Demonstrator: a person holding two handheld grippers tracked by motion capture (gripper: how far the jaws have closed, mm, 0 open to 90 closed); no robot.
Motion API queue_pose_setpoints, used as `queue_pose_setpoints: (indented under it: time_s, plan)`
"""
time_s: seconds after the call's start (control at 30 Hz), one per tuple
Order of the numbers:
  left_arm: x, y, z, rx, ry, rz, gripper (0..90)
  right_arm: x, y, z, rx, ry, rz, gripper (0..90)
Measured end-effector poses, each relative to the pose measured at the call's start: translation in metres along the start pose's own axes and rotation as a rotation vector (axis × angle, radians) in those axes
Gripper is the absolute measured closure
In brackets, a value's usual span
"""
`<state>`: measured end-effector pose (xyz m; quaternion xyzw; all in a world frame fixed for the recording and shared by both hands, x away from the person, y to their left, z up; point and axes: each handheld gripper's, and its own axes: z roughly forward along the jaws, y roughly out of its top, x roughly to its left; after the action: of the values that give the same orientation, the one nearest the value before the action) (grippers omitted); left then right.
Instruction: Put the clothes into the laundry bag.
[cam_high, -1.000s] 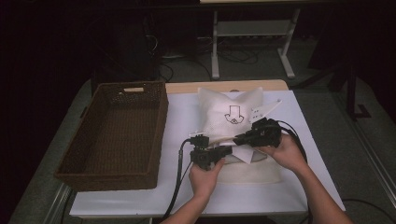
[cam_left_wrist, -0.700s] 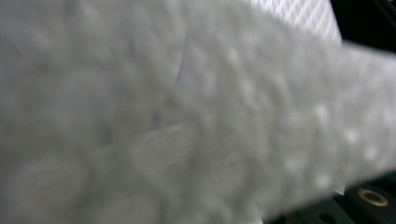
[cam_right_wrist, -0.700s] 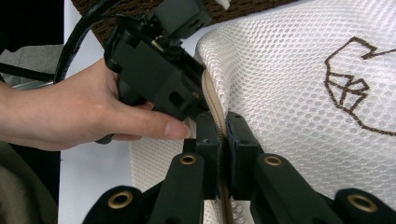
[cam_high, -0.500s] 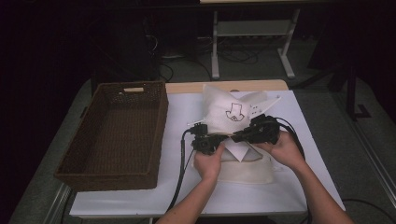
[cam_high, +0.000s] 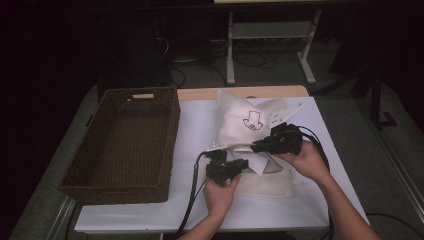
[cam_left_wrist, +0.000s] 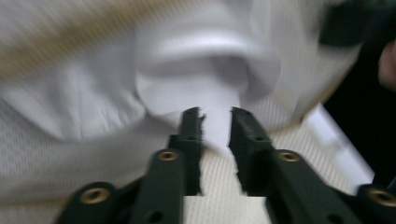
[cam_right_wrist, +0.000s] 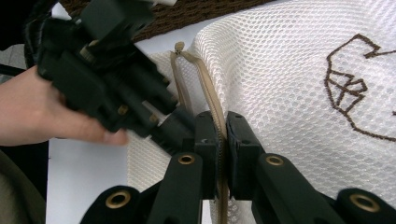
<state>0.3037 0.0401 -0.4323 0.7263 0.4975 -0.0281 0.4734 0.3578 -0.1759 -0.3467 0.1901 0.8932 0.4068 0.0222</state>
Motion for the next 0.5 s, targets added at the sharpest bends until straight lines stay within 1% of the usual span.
queue_pose_setpoints:
  time_s: [0.03,0.07,0.1,0.17,0.2,0.23,0.27,0.3,0.33,0.4,0.43,0.5]
  plan:
    - [0.001,-0.001,0.004,0.030,0.000,-0.009,81.5,0.000,0.000,0.001,0.002,0.000,0.000,83.5]
    - [0.001,-0.001,0.006,0.041,0.003,-0.010,81.9,0.000,0.001,0.001,0.000,0.002,0.000,83.5]
    - [0.001,-0.002,0.011,0.062,0.001,-0.013,81.9,0.000,0.001,0.002,-0.001,0.002,0.000,83.5]
    - [0.001,-0.002,0.018,0.071,-0.003,-0.022,81.8,0.000,0.001,0.003,0.003,0.004,0.000,83.5]
    - [0.000,-0.001,0.023,0.081,0.016,-0.013,81.5,0.000,0.001,0.003,0.002,0.004,0.000,83.5]
    - [0.000,-0.001,0.027,0.084,0.020,-0.018,80.8,0.000,0.001,0.002,0.000,0.005,0.005,83.5]
    - [0.000,0.000,0.030,0.076,0.016,-0.026,80.7,-0.001,0.000,0.002,-0.003,0.003,0.006,83.4]
    - [0.001,0.001,0.034,0.065,-0.002,-0.035,80.1,-0.001,0.000,0.001,-0.005,0.003,0.005,83.5]
    - [0.000,0.002,0.036,0.058,-0.004,-0.039,80.1,-0.001,0.000,0.001,-0.002,0.001,0.008,83.5]
    - [0.001,0.008,0.041,0.035,0.014,-0.037,80.1,-0.001,0.000,-0.001,-0.003,-0.002,0.009,83.5]
    - [0.001,0.010,0.044,0.034,0.015,-0.045,80.1,-0.001,0.000,-0.002,-0.006,-0.005,0.006,83.4]
    - [0.001,0.013,0.048,0.045,0.033,-0.041,80.1,-0.002,0.001,-0.003,-0.003,-0.009,0.011,83.4]
